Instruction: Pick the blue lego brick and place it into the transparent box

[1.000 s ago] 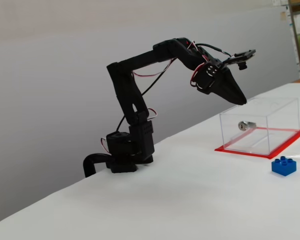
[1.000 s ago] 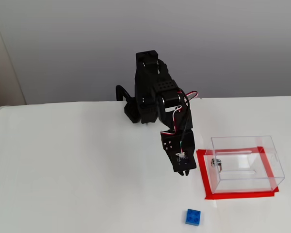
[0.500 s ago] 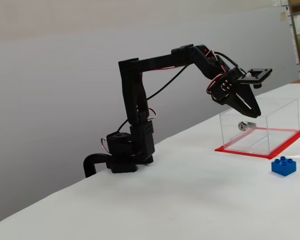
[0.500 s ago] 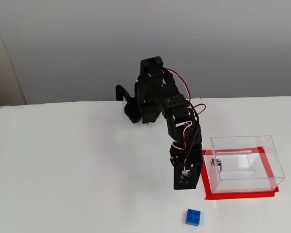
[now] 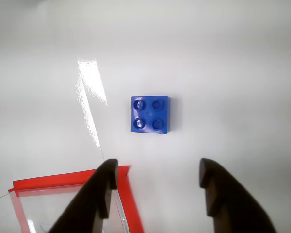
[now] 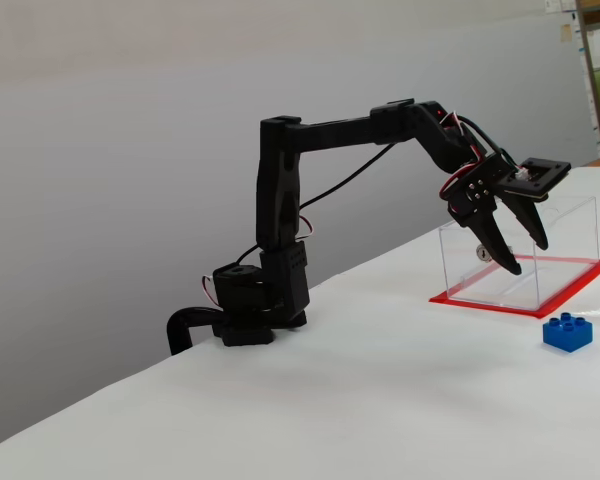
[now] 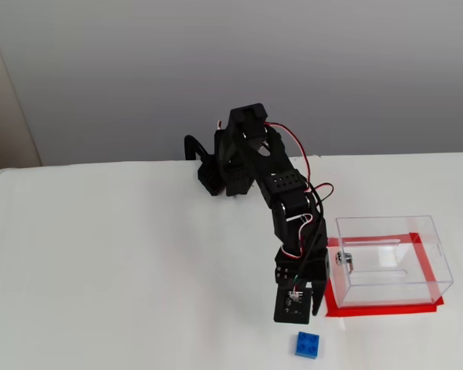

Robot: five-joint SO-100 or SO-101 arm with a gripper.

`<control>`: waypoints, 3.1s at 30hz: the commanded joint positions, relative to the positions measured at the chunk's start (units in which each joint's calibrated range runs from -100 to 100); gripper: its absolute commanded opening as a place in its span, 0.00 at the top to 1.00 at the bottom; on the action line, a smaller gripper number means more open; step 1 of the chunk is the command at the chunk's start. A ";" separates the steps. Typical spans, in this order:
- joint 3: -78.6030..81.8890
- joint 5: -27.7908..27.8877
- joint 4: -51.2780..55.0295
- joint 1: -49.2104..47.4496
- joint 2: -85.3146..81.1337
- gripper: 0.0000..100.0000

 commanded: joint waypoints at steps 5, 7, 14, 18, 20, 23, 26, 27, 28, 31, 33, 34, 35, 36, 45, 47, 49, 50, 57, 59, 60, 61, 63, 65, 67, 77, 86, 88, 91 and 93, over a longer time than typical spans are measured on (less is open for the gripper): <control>-3.55 -2.21 -0.69 -0.85 1.74 0.74; -3.64 -2.94 -0.78 -1.00 2.67 0.69; -10.42 -4.72 -0.78 -2.11 8.10 0.66; -14.67 -4.88 -0.78 -2.41 11.50 0.66; -15.75 -5.61 -0.78 -2.48 12.86 0.66; -16.75 -6.02 -0.78 -2.48 14.64 0.66; -18.10 -6.08 -0.78 -2.48 16.00 0.66; -18.74 -6.08 -0.78 -2.41 16.51 0.66; -19.28 -6.08 -0.78 -2.41 17.01 0.66; -20.82 -6.08 -0.78 -2.33 18.80 0.67; -21.63 -6.08 -0.78 -2.33 19.90 0.67; -22.08 -6.08 -0.78 -2.41 20.58 0.67; -22.53 -6.08 -0.78 -2.41 21.09 0.67; -22.89 -6.08 -0.78 -2.41 21.60 0.67; -24.88 -6.96 -0.78 -2.48 26.18 0.67; -25.06 -6.96 -0.78 -2.48 26.77 0.67; -25.88 -6.96 -0.78 -2.48 27.54 0.67; -26.42 -6.96 -0.78 -2.48 28.05 0.67; -30.04 -7.02 -0.69 -2.78 31.18 0.67; -30.04 -7.07 -0.69 -2.85 31.44 0.67; -30.04 -7.12 -0.69 -2.85 31.44 0.67; -29.95 -7.49 -0.69 -2.85 31.52 0.67; -29.59 -7.75 -0.69 -2.85 31.52 0.67; -29.40 -7.75 -0.69 -2.85 31.61 0.67; -29.86 -7.75 -0.51 -2.85 32.46 0.67; -30.04 -8.89 0.01 -2.55 33.90 0.77; -30.04 -9.99 0.09 -2.41 34.32 0.79; -30.04 -10.20 0.09 -2.41 34.32 0.79; -30.04 -10.88 0.09 -2.41 34.32 0.80; -30.04 -10.88 0.09 -2.41 34.32 0.80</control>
